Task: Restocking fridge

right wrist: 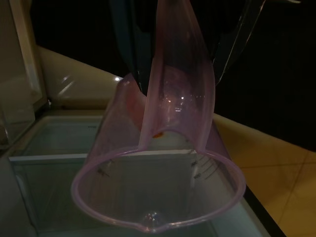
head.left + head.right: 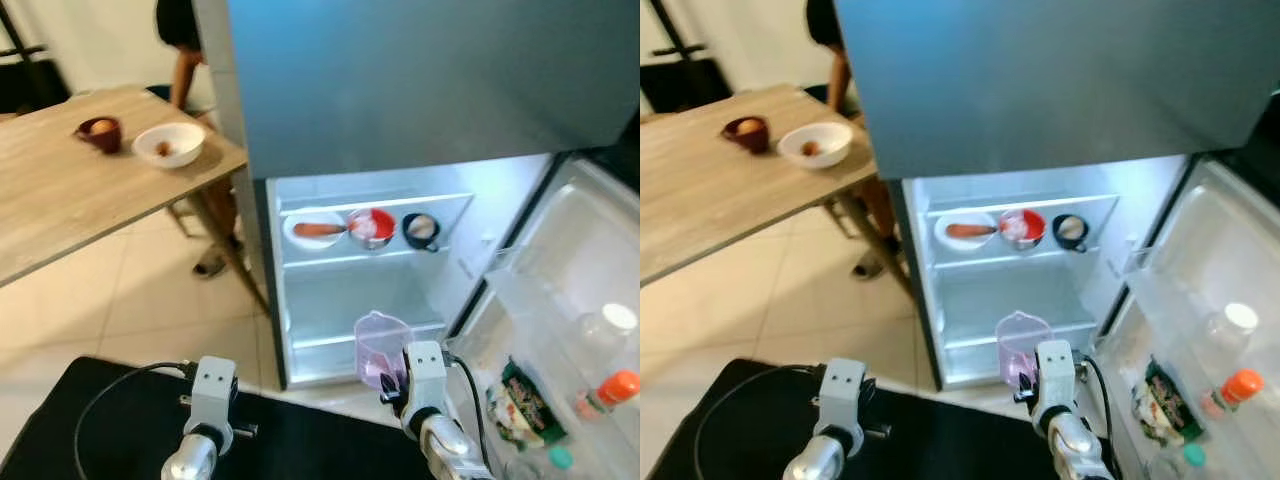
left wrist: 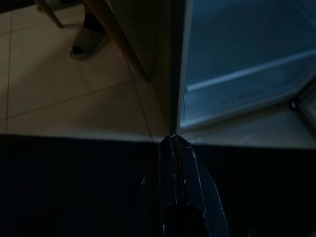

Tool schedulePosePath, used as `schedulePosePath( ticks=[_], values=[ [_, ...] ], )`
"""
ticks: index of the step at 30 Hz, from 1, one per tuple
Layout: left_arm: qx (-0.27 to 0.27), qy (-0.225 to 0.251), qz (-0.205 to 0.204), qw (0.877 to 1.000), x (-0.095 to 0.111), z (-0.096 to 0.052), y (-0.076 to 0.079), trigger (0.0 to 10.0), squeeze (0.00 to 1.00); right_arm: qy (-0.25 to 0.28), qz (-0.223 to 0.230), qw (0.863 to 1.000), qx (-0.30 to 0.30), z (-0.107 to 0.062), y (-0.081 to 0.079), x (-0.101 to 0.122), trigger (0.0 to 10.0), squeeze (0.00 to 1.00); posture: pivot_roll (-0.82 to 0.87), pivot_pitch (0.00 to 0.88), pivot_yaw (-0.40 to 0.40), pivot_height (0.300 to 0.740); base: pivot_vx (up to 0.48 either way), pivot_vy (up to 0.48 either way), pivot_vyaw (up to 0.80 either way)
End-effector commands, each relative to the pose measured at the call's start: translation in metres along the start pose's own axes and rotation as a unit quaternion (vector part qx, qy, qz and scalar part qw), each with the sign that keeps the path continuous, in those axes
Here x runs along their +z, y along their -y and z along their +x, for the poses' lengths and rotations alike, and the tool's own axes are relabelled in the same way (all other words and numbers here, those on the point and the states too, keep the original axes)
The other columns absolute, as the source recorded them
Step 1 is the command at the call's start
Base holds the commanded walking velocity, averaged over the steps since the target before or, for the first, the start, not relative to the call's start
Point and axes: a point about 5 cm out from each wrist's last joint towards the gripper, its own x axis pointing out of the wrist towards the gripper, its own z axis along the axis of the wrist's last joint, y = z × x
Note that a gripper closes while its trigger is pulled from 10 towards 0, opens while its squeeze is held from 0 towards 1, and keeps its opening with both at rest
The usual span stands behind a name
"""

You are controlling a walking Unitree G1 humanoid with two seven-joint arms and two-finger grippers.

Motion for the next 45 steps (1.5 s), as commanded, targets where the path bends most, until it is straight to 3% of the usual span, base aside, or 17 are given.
schedulePosePath(
  ticks=[1, 11, 45],
  values=[
    [0.004, -0.007, -0.003, 1.0, -0.0018, -0.0007, -0.0029, 10.0, 0.0, -0.004, 0.001, 1.0, -0.002, -0.0013, 0.0002, -0.0028, 10.0, 0.0, -0.1, 0.081, 0.002, 0.74, -0.266, 0.0, 0.0],
    [0.006, -0.006, -0.006, 1.0, -0.0015, -0.0008, -0.0028, 10.0, 0.0, -0.007, -0.001, 1.0, -0.001, -0.0012, 0.0009, -0.0028, 10.0, 0.0, -0.1, 0.084, 0.002, 0.74, -0.252, 0.0, 0.0],
    [0.027, -0.009, -0.016, 0.999, 0.0022, 0.0026, -0.0068, 10.0, 0.0, -0.011, -0.006, 1.0, 0.002, 0.0, 0.0, -0.002, 10.0, 0.0, -0.09, 0.108, 0.001, 0.74, 0.0, 0.0, 0.0]
  ],
)
